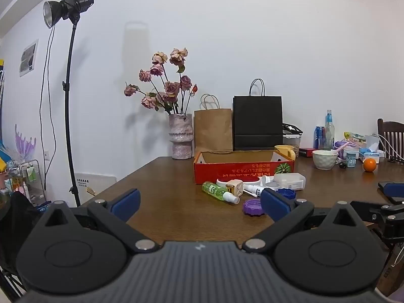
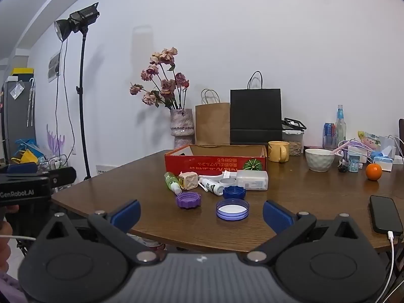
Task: Organize rigid objects
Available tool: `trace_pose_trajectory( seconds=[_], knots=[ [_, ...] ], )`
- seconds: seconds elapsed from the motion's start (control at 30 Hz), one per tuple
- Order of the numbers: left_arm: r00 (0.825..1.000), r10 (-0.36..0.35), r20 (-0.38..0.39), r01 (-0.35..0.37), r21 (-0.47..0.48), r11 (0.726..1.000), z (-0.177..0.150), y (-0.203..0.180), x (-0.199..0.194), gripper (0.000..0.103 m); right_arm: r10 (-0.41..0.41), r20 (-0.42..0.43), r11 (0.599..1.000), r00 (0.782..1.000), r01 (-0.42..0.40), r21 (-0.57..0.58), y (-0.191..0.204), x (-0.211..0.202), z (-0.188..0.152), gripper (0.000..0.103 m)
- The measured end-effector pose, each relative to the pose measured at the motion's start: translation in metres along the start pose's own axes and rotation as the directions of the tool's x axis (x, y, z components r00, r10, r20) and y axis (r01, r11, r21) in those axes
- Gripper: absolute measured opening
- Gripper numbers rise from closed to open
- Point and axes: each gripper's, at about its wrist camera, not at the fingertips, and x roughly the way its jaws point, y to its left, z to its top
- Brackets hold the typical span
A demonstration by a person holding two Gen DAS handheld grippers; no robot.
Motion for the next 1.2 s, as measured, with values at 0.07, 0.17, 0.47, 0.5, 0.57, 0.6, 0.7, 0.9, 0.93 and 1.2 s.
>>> trace_pose_trajectory(
  seconds=[0.07,0.17,0.47,0.5,0.57,0.6,0.7,0.9,0.93,1.2],
  knots=[
    [1.0,0.004,0.005,-0.004,0.002,1.0,0.0,0.0,-0.001,0.103,-0.001,0.002,1.0,1.0,0.001,0.001,0.0,-0.001,0.001,0.103],
    [1.0,0.011,0.017,-0.011,0.008,1.0,0.0,0.001,-0.002,0.103,-0.003,0.001,1.0,1.0,0.003,0.003,0.002,-0.002,0.001,0.103],
    [1.0,0.002,0.011,-0.002,0.015,1.0,-0.006,-0.005,-0.004,0.103,-0.001,-0.004,1.0,1.0,0.001,0.013,-0.002,0.0,-0.002,0.103],
    [1.0,-0.003,0.007,0.003,0.011,1.0,-0.003,-0.002,-0.001,0.103,-0.001,-0.004,1.0,1.0,0.001,0.016,-0.002,-0.002,0.0,0.103],
    [1.0,-0.001,0.009,0.001,0.01,1.0,-0.004,-0.003,-0.001,0.103,-0.001,-0.005,1.0,1.0,0.001,0.016,-0.002,-0.001,0.001,0.103],
    [1.0,-0.001,0.008,0.001,0.011,1.0,-0.003,-0.002,-0.001,0.103,-0.001,-0.004,1.0,1.0,0.002,0.015,-0.001,0.0,0.0,0.103],
    [1.0,-0.002,0.011,0.002,0.012,1.0,-0.002,-0.003,-0.001,0.103,-0.002,-0.005,1.0,1.0,0.002,0.015,-0.002,0.0,0.0,0.103],
    [1.0,-0.002,0.011,0.002,0.012,1.0,-0.001,-0.003,-0.001,0.103,-0.002,-0.005,1.0,1.0,0.002,0.016,-0.003,-0.001,0.0,0.103],
    [1.0,-0.002,0.012,0.002,0.012,1.0,-0.001,-0.003,-0.001,0.103,-0.002,-0.005,1.0,1.0,0.002,0.017,-0.003,-0.001,0.0,0.103],
    [1.0,-0.003,0.014,0.003,0.014,1.0,0.0,-0.003,-0.002,0.103,-0.003,-0.004,1.0,1.0,0.003,0.017,-0.004,-0.001,0.0,0.103]
  ],
)
